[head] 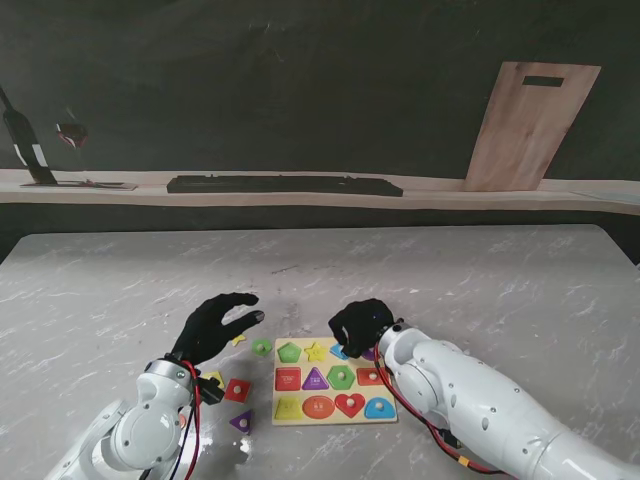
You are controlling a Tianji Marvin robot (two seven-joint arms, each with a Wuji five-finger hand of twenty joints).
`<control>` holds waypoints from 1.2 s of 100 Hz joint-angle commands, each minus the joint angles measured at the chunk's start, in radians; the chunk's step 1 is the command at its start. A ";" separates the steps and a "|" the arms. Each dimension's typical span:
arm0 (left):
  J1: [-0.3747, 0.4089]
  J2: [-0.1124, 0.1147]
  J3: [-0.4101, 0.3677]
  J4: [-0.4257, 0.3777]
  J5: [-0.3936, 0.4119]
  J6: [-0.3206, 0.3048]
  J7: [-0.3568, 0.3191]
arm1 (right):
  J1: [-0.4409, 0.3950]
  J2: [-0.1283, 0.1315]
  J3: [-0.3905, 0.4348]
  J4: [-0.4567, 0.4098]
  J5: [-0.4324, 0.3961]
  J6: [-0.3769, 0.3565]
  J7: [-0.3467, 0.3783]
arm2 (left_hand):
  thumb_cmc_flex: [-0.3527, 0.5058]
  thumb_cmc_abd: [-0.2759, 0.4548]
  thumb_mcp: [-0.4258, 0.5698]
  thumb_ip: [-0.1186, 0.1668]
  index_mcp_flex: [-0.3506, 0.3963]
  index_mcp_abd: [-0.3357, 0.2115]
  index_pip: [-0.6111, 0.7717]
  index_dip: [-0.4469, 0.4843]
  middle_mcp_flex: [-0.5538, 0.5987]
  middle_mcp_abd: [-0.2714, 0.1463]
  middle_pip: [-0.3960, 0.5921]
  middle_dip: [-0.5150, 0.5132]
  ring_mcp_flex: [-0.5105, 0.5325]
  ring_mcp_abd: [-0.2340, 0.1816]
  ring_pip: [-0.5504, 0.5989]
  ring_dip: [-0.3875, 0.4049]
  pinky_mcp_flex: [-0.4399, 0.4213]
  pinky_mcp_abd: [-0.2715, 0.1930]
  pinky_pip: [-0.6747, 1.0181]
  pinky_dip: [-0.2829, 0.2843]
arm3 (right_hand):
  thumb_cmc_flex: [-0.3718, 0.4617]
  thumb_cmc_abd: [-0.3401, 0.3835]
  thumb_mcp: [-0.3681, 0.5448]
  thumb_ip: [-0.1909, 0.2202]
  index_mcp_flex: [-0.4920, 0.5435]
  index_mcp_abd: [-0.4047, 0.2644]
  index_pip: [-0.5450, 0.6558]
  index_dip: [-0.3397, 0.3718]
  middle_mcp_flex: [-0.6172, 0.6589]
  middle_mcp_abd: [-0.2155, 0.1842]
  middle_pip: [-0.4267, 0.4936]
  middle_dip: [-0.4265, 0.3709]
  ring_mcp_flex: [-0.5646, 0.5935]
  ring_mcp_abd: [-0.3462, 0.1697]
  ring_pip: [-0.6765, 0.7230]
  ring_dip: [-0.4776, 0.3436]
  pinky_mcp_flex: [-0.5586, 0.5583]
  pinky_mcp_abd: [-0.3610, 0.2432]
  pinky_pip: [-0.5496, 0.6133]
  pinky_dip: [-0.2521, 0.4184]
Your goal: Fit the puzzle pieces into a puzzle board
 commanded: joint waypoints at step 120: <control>0.001 -0.001 0.003 -0.004 0.001 0.002 -0.002 | -0.071 0.054 0.036 -0.045 -0.141 0.034 0.015 | 0.012 0.030 -0.010 0.023 0.011 -0.007 -0.013 -0.005 -0.011 -0.004 -0.008 -0.009 -0.004 0.009 -0.004 0.004 -0.011 -0.174 -0.005 -0.009 | -0.181 -0.075 0.070 0.154 -0.155 0.193 -0.224 0.197 -0.188 0.013 -0.002 0.080 -0.139 -0.036 -0.024 0.001 -0.095 -0.007 -0.035 0.028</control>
